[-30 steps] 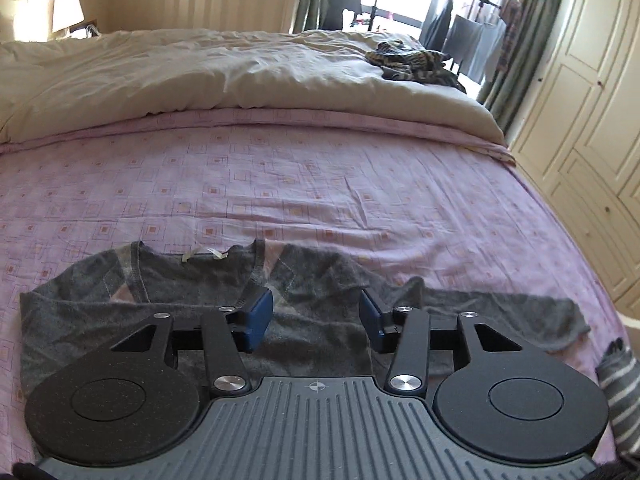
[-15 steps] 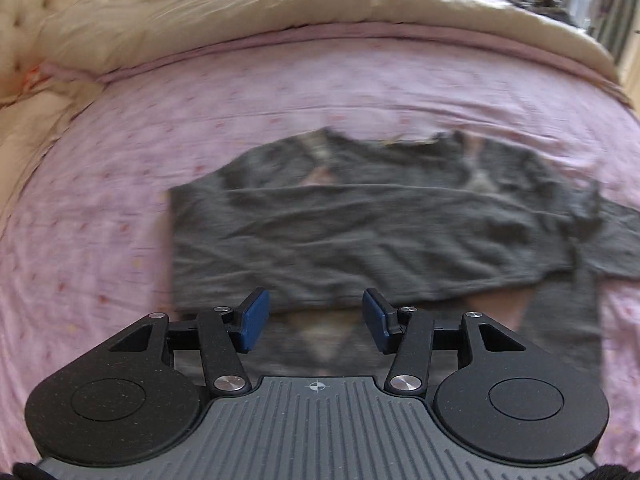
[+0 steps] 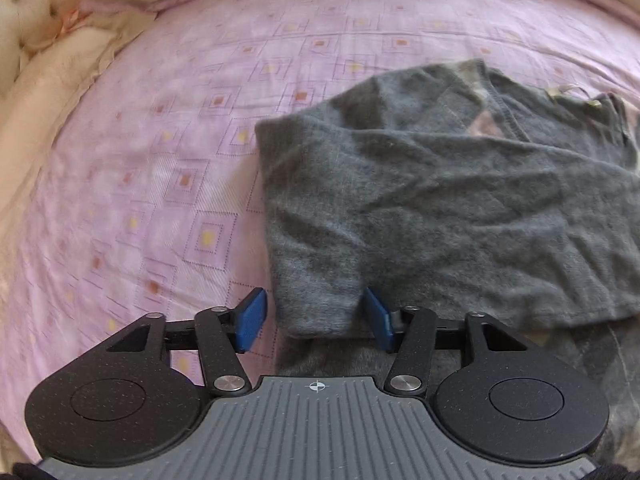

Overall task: Fold small clothes
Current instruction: 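Open the left gripper to release the sleeve while the right gripper grasps the other sleeve cuff, then lift the other sleeve with the right gripper and fold it across the body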

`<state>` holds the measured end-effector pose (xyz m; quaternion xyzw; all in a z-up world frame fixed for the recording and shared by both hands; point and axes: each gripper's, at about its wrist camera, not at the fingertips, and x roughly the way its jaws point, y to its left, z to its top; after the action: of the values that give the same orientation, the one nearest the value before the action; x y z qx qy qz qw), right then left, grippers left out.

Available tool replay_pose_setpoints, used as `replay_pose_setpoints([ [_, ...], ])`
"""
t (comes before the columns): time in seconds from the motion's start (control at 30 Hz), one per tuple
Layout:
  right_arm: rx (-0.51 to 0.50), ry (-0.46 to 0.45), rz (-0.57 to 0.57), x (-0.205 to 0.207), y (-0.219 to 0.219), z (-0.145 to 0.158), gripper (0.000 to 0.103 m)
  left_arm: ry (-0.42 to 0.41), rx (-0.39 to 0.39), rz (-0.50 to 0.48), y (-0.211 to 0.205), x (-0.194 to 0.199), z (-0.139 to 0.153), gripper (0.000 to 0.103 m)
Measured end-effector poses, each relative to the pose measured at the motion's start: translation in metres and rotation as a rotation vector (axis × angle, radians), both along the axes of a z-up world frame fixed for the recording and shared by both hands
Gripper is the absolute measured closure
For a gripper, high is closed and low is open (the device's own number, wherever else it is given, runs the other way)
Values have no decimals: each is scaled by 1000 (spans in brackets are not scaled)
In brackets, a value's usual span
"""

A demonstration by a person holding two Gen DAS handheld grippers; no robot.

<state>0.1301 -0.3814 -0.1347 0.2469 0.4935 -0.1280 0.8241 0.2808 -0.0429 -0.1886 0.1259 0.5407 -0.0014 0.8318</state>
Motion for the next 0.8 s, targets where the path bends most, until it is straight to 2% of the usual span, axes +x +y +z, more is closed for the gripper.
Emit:
replay_pose_setpoints([
  [0.03, 3, 12, -12, 4, -3, -4, 32, -19, -5, 18, 3, -1, -1, 30],
  [0.13, 6, 42, -23, 15, -10, -14, 32, -23, -26, 78, 14, -2, -5, 14],
  [0.23, -14, 80, -9, 25, -11, -24, 44, -18, -77, 134, 27, -3, -8, 8],
  [0.3, -20, 113, 2, 31, -11, -31, 54, -21, -114, 153, 33, -6, -8, 7],
  [0.4, -3, 123, 4, 34, -11, -37, 56, -26, -158, 177, 38, -9, -9, 7],
  [0.43, -1, 121, 9, 35, -10, -37, 62, -28, -168, 185, 39, -9, -9, 7],
  [0.47, -7, 118, 17, 36, -9, -36, 97, -30, -173, 190, 38, -6, -10, 7],
  [0.57, -48, 76, 6, 37, -9, -26, 95, -35, -170, 184, 38, -7, -7, 7],
  [0.67, -47, 108, -5, 41, -15, -32, 95, -36, -138, 165, 32, -9, -1, 9],
  [0.73, 5, 84, -15, 37, -21, -31, 89, -46, -107, 149, 27, -12, 6, 10],
  [0.8, 28, 52, -37, 26, -26, -25, 78, -62, -98, 138, 23, -18, 14, 10],
])
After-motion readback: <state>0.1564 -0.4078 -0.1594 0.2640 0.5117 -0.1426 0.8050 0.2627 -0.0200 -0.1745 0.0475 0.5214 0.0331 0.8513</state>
